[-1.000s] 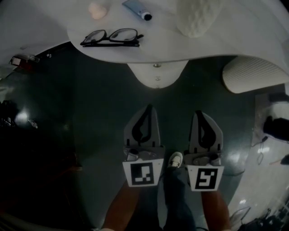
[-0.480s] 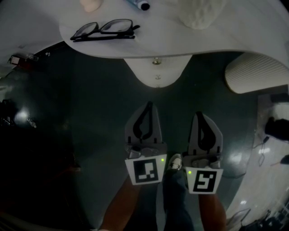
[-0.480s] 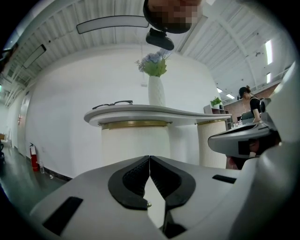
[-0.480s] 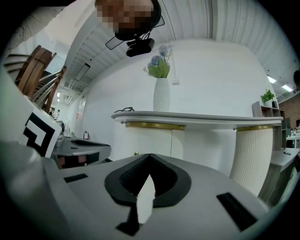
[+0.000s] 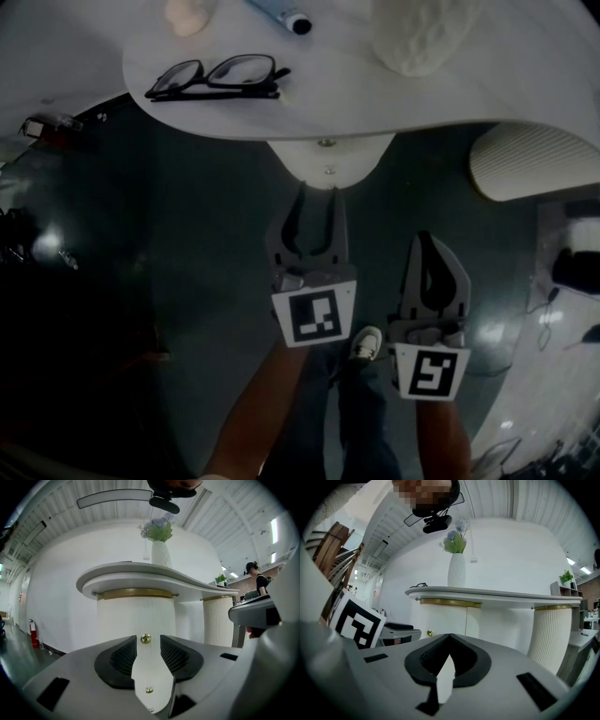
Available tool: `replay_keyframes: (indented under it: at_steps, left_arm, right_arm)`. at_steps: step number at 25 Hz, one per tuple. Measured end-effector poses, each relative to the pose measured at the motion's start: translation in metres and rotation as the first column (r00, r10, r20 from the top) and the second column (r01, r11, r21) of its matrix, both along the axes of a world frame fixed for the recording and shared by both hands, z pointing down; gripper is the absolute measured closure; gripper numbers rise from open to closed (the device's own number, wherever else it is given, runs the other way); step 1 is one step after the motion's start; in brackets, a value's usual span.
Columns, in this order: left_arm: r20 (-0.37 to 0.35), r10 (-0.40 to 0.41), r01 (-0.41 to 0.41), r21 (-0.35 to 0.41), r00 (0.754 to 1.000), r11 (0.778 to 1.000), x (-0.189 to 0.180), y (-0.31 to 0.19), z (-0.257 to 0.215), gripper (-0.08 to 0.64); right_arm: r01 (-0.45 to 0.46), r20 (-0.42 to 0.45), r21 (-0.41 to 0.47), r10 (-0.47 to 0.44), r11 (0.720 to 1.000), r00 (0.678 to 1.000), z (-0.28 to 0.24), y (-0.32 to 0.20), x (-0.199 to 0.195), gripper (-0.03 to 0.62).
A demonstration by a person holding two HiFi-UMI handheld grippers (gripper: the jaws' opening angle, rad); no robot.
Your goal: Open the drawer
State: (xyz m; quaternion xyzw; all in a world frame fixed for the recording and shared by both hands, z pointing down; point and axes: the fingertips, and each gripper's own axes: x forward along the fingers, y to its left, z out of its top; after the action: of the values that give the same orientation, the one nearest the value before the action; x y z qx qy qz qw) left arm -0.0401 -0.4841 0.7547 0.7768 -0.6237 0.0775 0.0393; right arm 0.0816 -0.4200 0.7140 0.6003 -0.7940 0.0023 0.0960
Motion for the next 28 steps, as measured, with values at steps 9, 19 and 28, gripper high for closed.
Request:
replay_keyframes:
  at_steps: [9, 19, 28]
  left_arm:
    - [0.035, -0.018, 0.018, 0.013, 0.999, 1.000, 0.006, -0.051, 0.016, 0.379]
    - [-0.019, -0.062, 0.062, 0.010, 0.998, 0.998, 0.003, -0.081, 0.020, 0.385]
    - [-0.003, -0.051, 0.051, 0.010, 0.999, 0.999, 0.008, -0.079, 0.022, 0.454]
  right_arm:
    - [-0.012, -0.007, -0.014, 0.012, 1.000, 1.000, 0.004, -0.010, 0.013, 0.588]
    - [-0.032, -0.026, -0.031, 0.031, 0.999, 0.999, 0.013, -0.017, 0.027, 0.588]
    - [-0.031, -0.018, -0.033, 0.030, 0.999, 0.999, 0.014, -0.017, 0.022, 0.588]
